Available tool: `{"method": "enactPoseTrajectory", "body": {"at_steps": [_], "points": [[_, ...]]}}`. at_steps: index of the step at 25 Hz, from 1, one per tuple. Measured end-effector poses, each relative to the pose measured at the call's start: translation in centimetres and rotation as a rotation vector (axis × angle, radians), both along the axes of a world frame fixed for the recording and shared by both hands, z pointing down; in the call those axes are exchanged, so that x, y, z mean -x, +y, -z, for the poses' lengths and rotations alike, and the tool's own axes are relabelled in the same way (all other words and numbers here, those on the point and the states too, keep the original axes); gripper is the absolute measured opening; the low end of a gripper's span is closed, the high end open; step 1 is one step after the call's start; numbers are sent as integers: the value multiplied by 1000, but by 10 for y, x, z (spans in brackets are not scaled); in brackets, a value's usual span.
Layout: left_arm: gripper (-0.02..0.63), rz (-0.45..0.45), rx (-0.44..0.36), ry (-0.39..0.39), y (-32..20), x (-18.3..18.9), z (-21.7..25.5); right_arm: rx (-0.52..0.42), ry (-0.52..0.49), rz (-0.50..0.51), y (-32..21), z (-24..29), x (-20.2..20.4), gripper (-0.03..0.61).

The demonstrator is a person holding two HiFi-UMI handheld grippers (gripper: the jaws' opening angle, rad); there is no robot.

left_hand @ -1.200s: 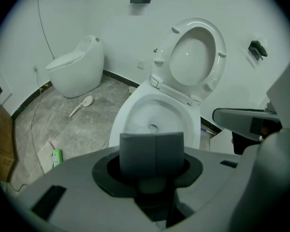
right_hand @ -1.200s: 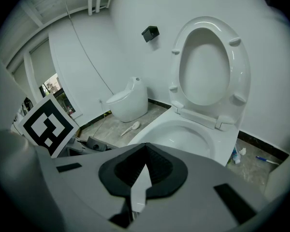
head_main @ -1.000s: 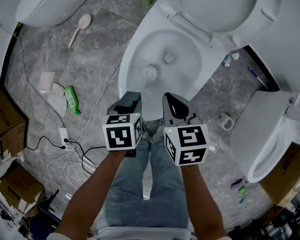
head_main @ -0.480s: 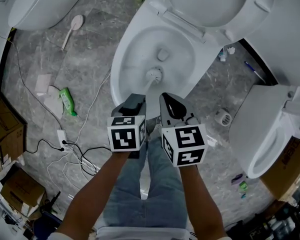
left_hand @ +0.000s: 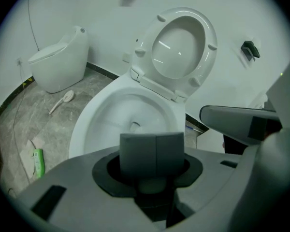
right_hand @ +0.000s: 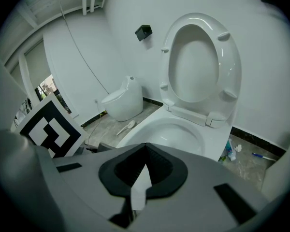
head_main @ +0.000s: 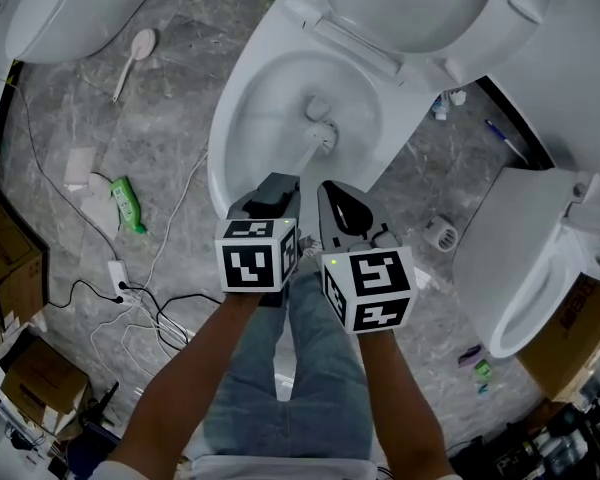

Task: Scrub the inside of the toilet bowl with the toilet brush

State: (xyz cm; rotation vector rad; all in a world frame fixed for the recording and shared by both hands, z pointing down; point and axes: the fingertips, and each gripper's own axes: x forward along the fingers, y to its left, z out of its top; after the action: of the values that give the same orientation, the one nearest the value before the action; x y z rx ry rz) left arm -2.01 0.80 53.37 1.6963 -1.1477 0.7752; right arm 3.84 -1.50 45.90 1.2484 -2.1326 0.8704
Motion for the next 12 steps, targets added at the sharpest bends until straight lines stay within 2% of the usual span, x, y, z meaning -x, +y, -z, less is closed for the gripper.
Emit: {"method": "enactPoseTrajectory", "body": {"at_steps": [12], "points": [[156,13,-32,28,-41,-14,-14,-1,2,4,-21,-11,-15,-2]]}}
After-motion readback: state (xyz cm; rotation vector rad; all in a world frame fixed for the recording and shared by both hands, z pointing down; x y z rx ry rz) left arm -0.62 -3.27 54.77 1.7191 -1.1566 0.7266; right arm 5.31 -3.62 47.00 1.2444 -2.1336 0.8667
